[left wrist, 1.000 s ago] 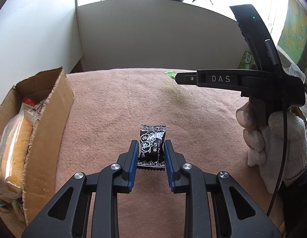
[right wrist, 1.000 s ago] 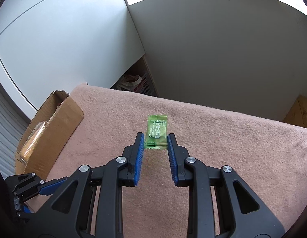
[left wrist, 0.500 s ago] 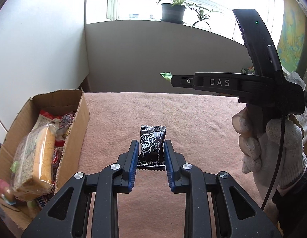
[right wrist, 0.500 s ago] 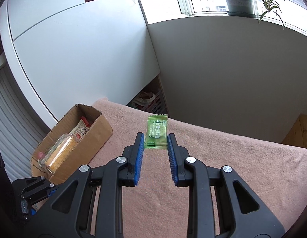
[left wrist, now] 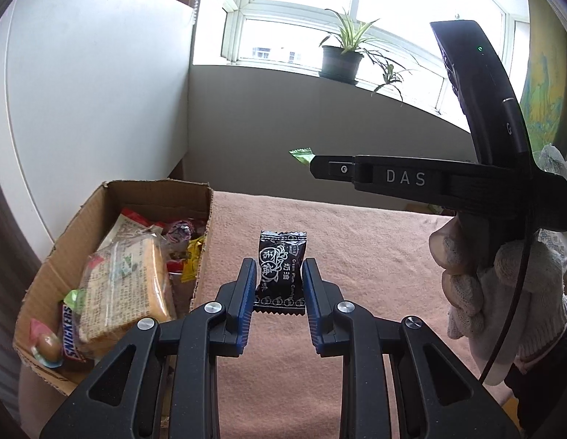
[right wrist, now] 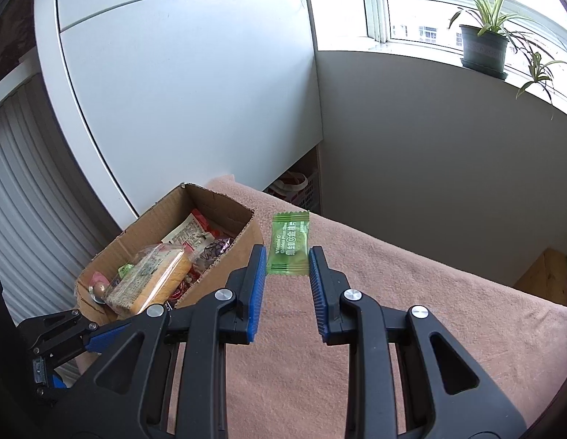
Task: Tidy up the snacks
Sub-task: 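Carry both candies to the box and lower them inside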
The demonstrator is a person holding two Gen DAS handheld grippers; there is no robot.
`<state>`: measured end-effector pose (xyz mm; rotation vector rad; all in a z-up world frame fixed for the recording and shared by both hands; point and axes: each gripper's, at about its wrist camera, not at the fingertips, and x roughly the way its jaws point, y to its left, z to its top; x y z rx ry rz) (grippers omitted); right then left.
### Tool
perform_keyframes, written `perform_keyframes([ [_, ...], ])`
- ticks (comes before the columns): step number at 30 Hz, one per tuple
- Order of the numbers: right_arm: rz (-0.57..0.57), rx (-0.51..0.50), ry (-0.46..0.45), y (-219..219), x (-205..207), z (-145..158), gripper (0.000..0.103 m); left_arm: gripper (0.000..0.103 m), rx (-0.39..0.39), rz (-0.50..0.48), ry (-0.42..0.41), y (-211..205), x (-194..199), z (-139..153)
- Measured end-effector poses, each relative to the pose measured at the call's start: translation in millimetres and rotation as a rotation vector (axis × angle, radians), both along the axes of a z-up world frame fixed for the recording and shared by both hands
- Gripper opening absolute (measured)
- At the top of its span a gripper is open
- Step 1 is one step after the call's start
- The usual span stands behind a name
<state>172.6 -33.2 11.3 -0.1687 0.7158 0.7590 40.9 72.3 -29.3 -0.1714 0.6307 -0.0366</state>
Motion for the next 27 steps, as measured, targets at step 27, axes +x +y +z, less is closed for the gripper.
perform_keyframes([
  [27, 0.039, -0.104, 0.081, 111.7, -10.2, -33.4, 0.025, 0.024, -0.088, 0.262, -0.020, 139.1, -33.2, -6.2],
])
